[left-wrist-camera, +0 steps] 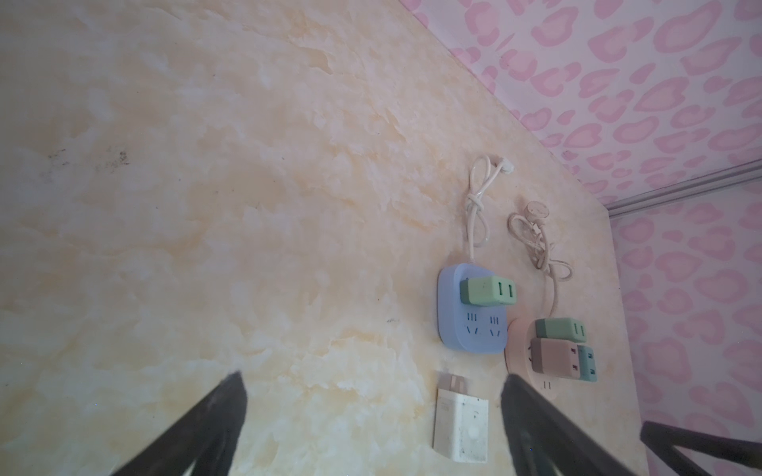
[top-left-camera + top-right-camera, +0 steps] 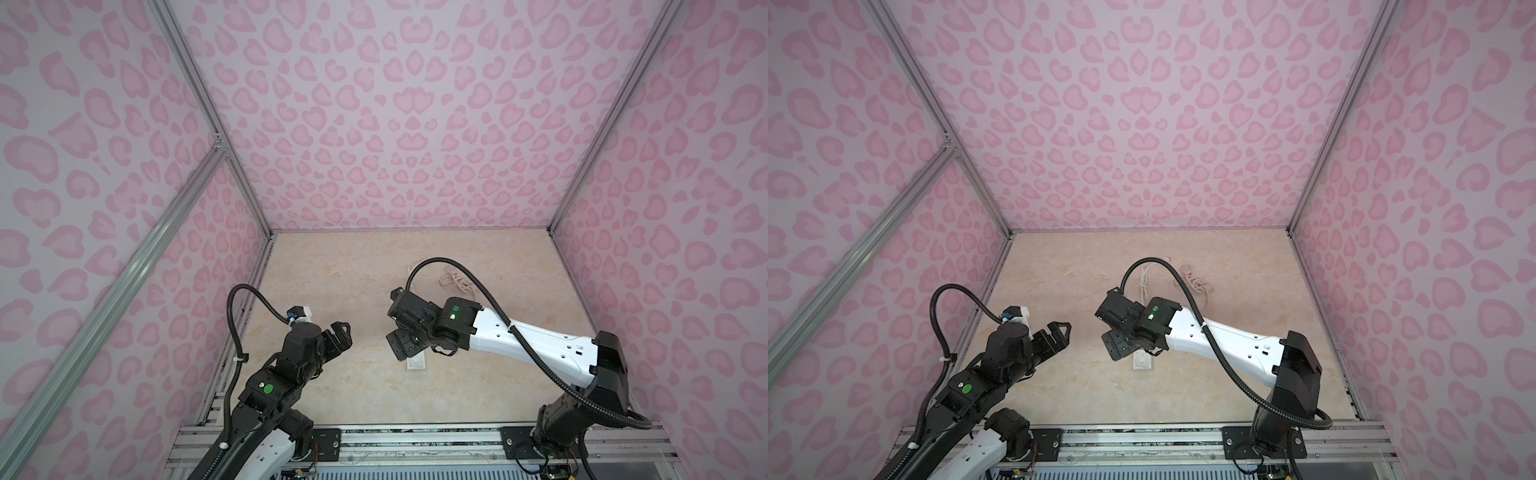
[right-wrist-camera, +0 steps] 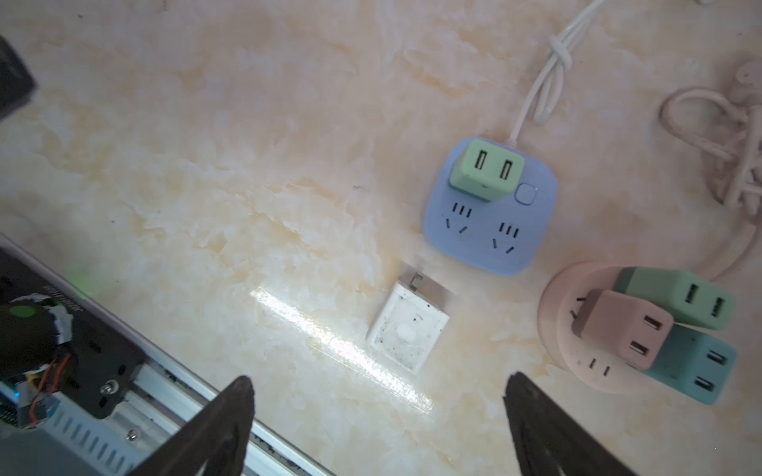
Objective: Insert the plug
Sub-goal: 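Raise the right gripper and pull it back toward the robot, then lower the right gripper over the white charger lying on the table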
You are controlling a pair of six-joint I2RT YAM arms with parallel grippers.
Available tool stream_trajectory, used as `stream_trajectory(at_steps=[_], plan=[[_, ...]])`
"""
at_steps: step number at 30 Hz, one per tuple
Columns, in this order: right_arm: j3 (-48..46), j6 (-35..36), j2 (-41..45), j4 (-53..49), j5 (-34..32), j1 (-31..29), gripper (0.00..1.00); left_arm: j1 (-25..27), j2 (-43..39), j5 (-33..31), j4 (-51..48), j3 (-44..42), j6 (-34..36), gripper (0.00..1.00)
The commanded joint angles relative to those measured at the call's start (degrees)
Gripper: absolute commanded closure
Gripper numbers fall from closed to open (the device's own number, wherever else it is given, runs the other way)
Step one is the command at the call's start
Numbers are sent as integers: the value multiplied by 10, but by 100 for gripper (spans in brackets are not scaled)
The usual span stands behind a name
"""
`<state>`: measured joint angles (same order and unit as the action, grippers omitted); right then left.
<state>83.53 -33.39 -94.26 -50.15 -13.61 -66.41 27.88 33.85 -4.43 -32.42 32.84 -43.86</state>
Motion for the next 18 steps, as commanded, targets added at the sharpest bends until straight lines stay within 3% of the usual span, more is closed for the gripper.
stream_trajectory(at_steps=[1,7,18], plan=[[-10,-16,-10,-5,-45,-2,10,0,14,3,-14,21,4,2],[-43,-44,0,-5,-75,-6,13,0,21,49,-30,24,30,2],[-112,-86,5,46,-49,-17,13,0,19,53,-46,12,39,0]])
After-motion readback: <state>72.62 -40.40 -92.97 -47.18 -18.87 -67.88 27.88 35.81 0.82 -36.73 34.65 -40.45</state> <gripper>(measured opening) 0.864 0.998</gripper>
